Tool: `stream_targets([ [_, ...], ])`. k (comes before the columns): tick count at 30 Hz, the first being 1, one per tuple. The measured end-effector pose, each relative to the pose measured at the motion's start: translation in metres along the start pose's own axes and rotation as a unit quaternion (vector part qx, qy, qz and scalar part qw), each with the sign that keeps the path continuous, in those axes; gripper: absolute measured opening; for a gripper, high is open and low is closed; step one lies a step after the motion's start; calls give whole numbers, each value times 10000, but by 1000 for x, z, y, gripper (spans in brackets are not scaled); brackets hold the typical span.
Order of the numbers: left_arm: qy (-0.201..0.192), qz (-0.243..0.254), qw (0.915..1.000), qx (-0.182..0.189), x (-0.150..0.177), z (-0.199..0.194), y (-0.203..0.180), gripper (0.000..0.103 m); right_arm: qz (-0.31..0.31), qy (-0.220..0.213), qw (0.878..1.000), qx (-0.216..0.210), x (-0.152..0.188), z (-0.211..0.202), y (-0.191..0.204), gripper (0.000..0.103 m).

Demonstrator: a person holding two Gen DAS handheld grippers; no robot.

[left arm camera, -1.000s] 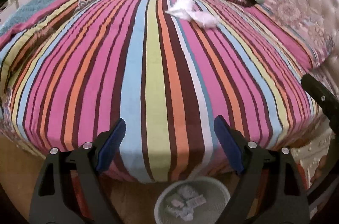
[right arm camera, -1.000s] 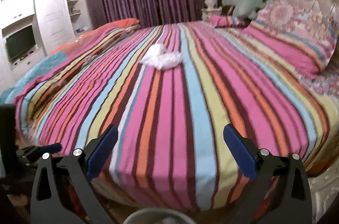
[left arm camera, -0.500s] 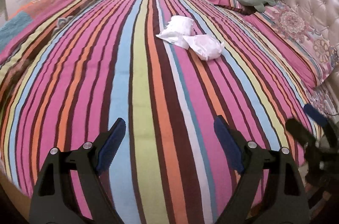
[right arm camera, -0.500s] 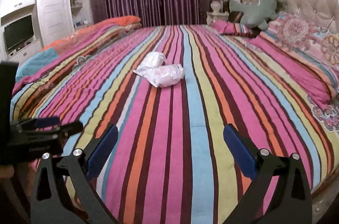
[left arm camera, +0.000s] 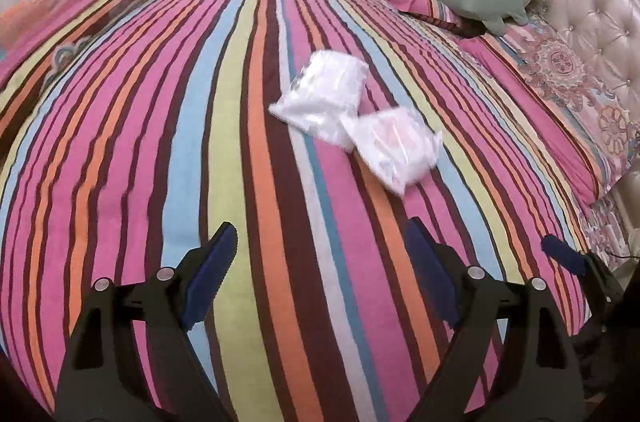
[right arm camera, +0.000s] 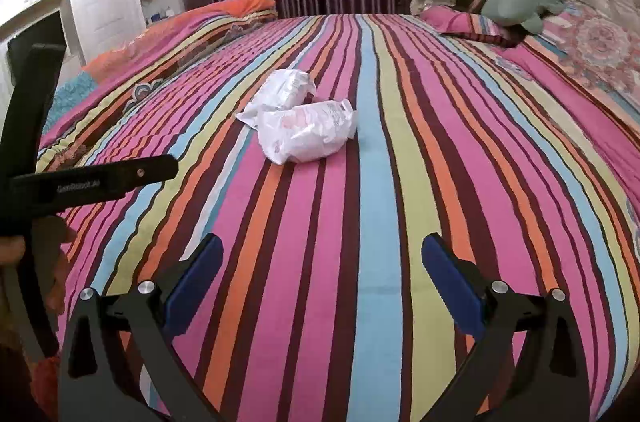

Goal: Collect trash
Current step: 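Grasp a white wrapper with the left gripper while the right grasps the other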

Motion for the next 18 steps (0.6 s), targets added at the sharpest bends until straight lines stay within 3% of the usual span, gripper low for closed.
stream_targets([
  [11,418,-94,9991,79,-87,75,-10,83,-554,240,9975,-368,-43,67,-4,95],
  [18,581,257,9980,-1,-104,115,-27,83,-576,376,9960,-578,-64,101,-5,95],
])
Point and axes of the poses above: each gripper's, at about its wrist camera, not at the fingertips, and z roughly the way its jaws point, y to its left, x to its underside, the point moved 6 cm from there along z, roughly the way its jaws point, and after that the axes turned 13 degrees about -z, right-handed, at the moved point
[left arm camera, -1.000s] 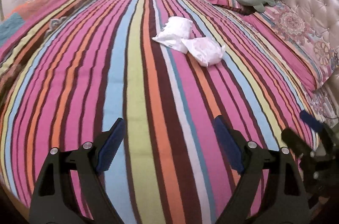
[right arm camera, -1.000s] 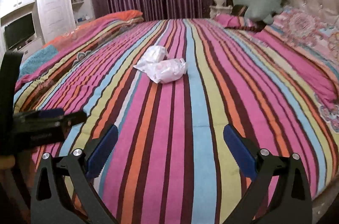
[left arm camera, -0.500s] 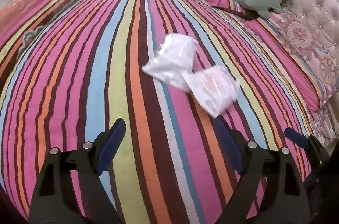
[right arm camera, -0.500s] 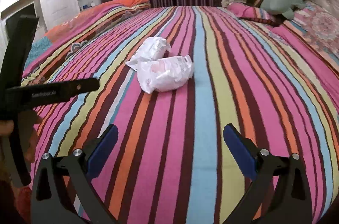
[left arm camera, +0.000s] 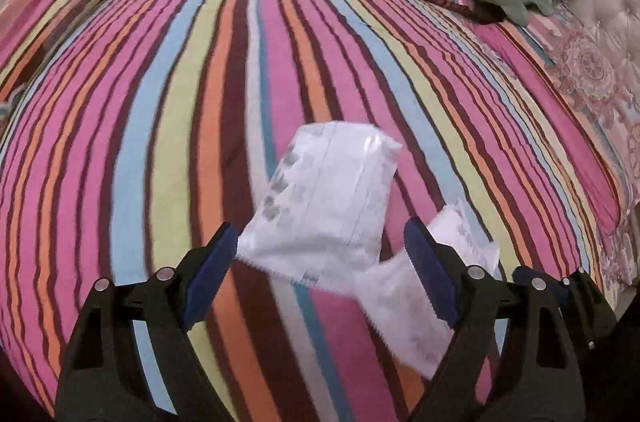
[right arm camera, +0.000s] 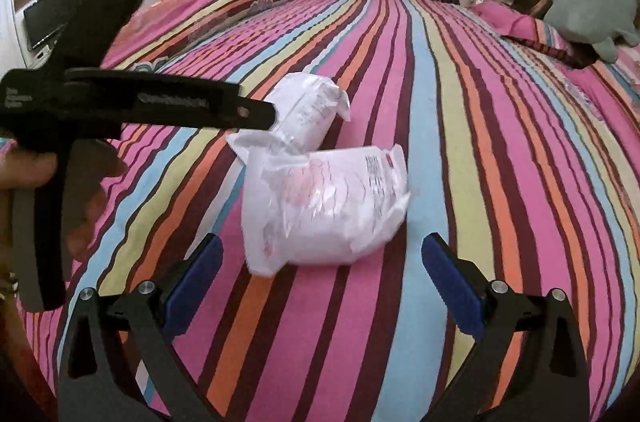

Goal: Collect trash
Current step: 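Grasp a white wrapper with the left gripper while the right grasps the other, then carry both white wrappers down over the wastebasket with both grippers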

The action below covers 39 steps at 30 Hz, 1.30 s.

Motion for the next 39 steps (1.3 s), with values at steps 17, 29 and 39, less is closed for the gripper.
stream_targets([
  [17,407,68,9983,-411,-22,66,-6,83,-208,400,9989,92,-16,59,-2,95],
  [29,102,168,9973,-709,-9,48,-2,69,60,456,9988,157,-2,47,2,55],
  [39,-328,158,9972,-659,23,-26,-6,69,673,404,9967,202,21,8,2,52],
])
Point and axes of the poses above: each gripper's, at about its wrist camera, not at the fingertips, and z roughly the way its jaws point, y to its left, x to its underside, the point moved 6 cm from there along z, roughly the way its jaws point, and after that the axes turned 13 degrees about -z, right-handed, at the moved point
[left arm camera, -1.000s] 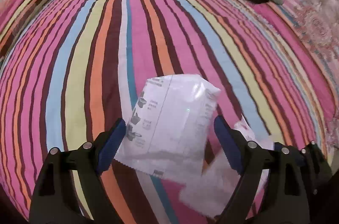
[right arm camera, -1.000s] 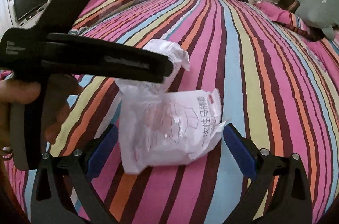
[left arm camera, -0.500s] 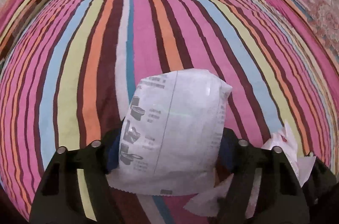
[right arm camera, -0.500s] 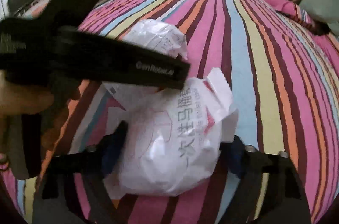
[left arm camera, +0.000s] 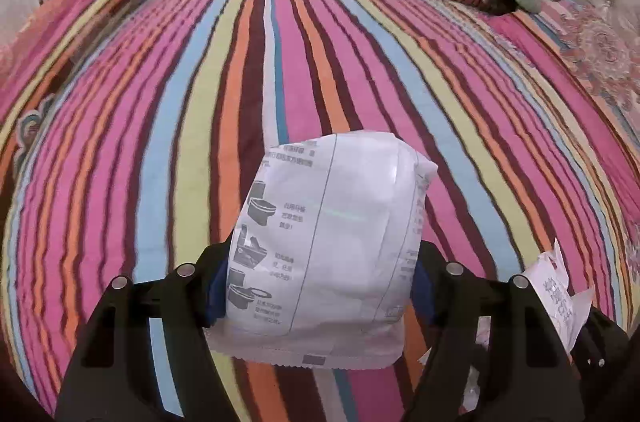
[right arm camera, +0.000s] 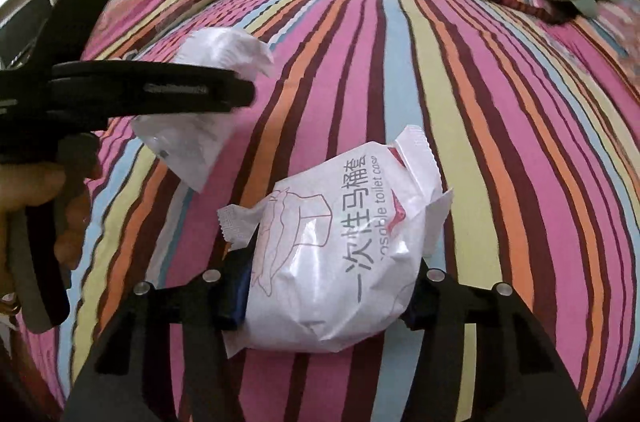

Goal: Collect trash
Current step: 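Carry both white wrappers down over the wastebasket with both grippers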

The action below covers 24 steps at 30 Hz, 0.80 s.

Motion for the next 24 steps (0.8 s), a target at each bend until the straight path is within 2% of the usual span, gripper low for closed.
stream_targets([
  [7,-352,-118,9993,3,36,-63,6,69,211,-180,9996,-29,22,-39,6,51],
  [24,-396,-114,9991,73,153,-158,32,69,597,-268,9972,-357,103,-115,39,51],
])
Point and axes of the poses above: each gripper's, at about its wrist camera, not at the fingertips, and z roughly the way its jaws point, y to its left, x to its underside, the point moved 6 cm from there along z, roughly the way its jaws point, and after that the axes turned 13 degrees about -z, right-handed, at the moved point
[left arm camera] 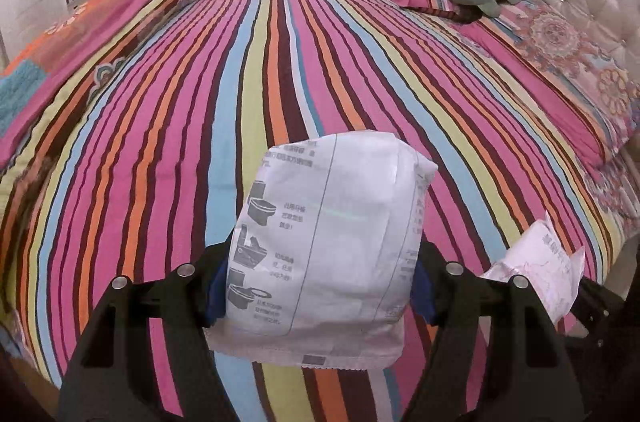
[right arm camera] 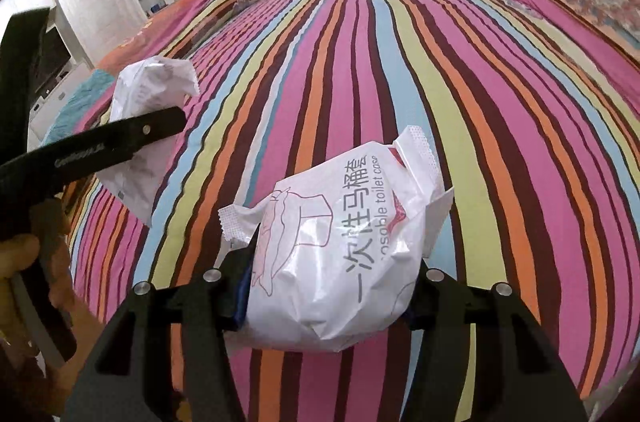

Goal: Collect trash
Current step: 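Carry both white wrappers down over the wastebasket with both grippers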

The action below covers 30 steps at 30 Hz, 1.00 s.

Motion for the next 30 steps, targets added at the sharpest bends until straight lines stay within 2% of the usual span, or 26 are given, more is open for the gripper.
stream_targets([
  [12,181,40,9994,308,102,-73,23,69,198,-74,9996,-205,62,-47,25,51],
  [19,395,146,9983,395,161,-98,25,69,216,12,9994,-264,93,-69,40,51],
  [24,750,186,9960,451,216,-104,24,69,261,271,9988,-318,123,-77,56,51],
  [30,1262,313,9910,314,273,-92,27,69,433,888,9945,-338,167,-65,64,51],
])
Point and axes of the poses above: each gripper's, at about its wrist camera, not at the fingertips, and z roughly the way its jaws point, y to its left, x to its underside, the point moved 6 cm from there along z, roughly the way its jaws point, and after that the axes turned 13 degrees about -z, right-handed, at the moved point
